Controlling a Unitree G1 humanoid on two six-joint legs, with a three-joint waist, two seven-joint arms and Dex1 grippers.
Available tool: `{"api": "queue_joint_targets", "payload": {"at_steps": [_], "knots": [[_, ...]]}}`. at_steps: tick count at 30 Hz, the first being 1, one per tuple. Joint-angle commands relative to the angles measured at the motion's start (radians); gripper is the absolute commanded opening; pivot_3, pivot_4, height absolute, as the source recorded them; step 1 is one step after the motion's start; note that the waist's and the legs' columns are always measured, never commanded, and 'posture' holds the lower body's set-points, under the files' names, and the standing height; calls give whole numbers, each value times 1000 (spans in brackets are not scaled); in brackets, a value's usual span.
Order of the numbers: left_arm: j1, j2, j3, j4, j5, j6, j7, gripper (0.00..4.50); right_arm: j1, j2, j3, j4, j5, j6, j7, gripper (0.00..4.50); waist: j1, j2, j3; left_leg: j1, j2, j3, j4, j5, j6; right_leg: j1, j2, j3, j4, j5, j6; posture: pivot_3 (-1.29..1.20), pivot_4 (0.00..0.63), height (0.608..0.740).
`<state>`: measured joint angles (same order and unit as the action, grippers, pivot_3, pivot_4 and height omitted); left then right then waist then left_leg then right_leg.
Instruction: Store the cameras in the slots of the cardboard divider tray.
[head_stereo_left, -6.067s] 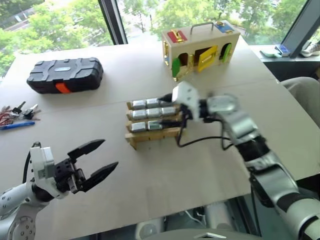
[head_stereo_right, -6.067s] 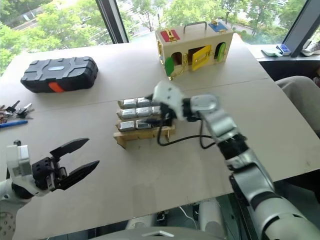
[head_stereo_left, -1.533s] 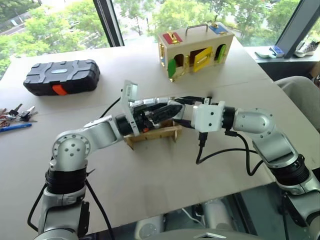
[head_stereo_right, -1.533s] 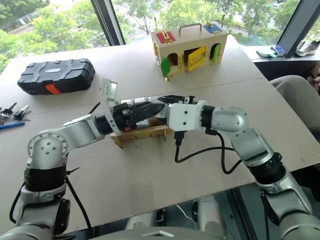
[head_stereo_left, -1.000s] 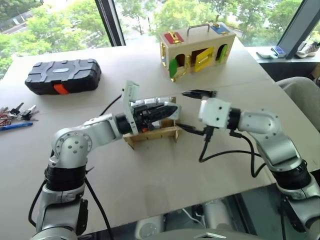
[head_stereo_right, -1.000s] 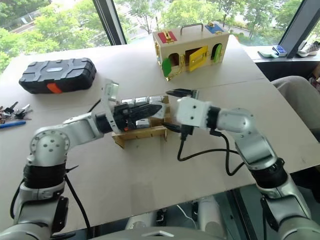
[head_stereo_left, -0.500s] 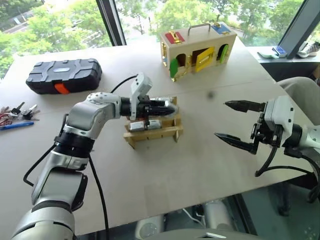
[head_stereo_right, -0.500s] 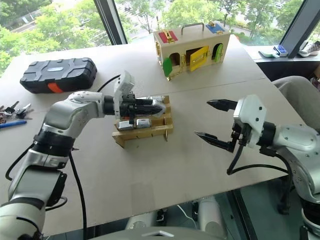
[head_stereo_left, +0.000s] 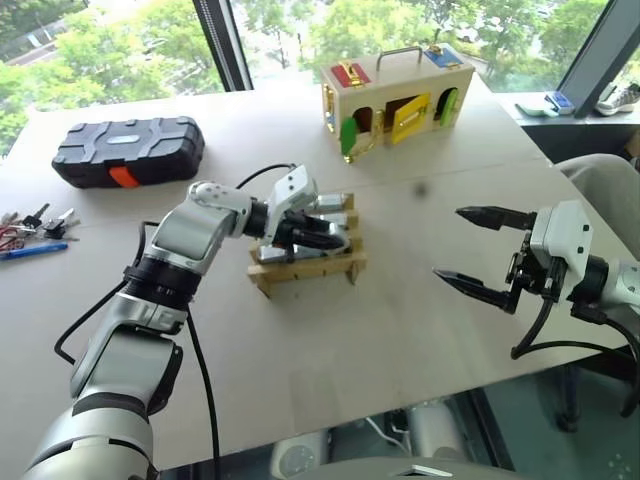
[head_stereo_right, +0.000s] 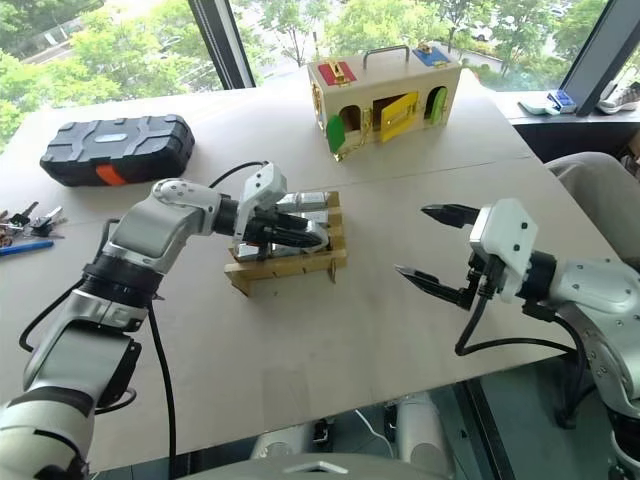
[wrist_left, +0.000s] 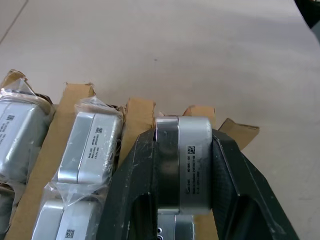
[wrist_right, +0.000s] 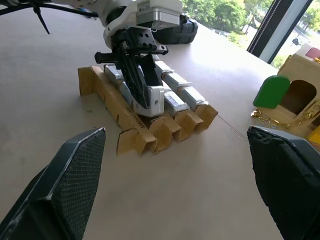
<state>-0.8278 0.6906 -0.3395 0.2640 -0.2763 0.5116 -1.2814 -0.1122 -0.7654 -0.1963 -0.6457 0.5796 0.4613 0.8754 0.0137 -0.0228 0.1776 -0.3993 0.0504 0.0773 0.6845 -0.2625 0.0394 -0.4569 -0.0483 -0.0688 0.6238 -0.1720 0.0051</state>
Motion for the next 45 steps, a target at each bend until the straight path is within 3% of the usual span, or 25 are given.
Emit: {"api": "queue_joint_targets", "payload": {"at_steps": [1, 7, 9, 13, 18, 22, 26, 34, 45], "knots": [[-16, -1, -7, -39, 60, 2, 25, 748, 1, -13, -32, -30, 8, -28, 0, 4500, 0, 0, 0, 0, 0, 0, 0, 0, 0, 0, 0, 0, 0, 0, 0, 0, 150, 740], [-1, 15, -7, -132, 99, 35, 26, 748, 8, -14, -29, -29, 6, -39, -1, 4500, 0, 0, 0, 0, 0, 0, 0, 0, 0, 0, 0, 0, 1, 0, 0, 0, 150, 740], [0, 3, 33, -185, 52, 75, 20, 1791, 11, -11, -22, -26, 1, -45, -2, 4500, 1, 0, 0, 0, 1, 0, 0, 0, 0, 0, 0, 0, 1, 0, 0, 0, 150, 740], [-33, -55, 237, -258, -139, 285, 102, 3562, 21, 4, -14, -33, 4, -44, -22, 4500, 2, -2, 1, 0, 1, -1, 0, 0, 0, 0, 0, 0, 0, 0, 0, 0, 150, 740], [41, -81, 521, -328, -281, 420, 297, 3562, 39, 57, -9, -36, -27, -41, -112, 4500, -5, -1, 1, 1, 1, 0, 0, 0, 0, 0, 0, 0, 1, 0, 0, 0, 150, 740], [236, -161, 748, -416, -277, 298, 513, 3562, 45, 104, -30, 3, -56, -26, -205, 4500, -5, -1, 1, 4, 3, 0, -1, 0, 0, 1, 1, 1, 2, 2, 3, 0, 150, 740], [513, -210, 879, -563, -279, 159, 567, 3562, 85, 126, -53, 12, -74, -50, -237, 4500, -2, -2, 1, 2, 4, 0, 0, 0, 0, 0, 1, 2, 2, 1, 2, 0, 150, 740], [976, -240, 980, -717, -276, -21, 547, 3562, 231, 165, -105, 21, -125, -137, -252, 4500, 9, -2, 0, 2, 4, 1, 1, -2, -3, 1, -4, 0, 1, 0, 0, 0, 150, 740], [1223, -215, 993, -754, -342, -91, 481, 3562, 281, 168, -113, 50, -138, -178, -233, 4500, -2, -1, 0, 3, 6, 1, 0, -3, -6, 0, -6, 0, 1, 0, 0, 0, 150, 740]]}}
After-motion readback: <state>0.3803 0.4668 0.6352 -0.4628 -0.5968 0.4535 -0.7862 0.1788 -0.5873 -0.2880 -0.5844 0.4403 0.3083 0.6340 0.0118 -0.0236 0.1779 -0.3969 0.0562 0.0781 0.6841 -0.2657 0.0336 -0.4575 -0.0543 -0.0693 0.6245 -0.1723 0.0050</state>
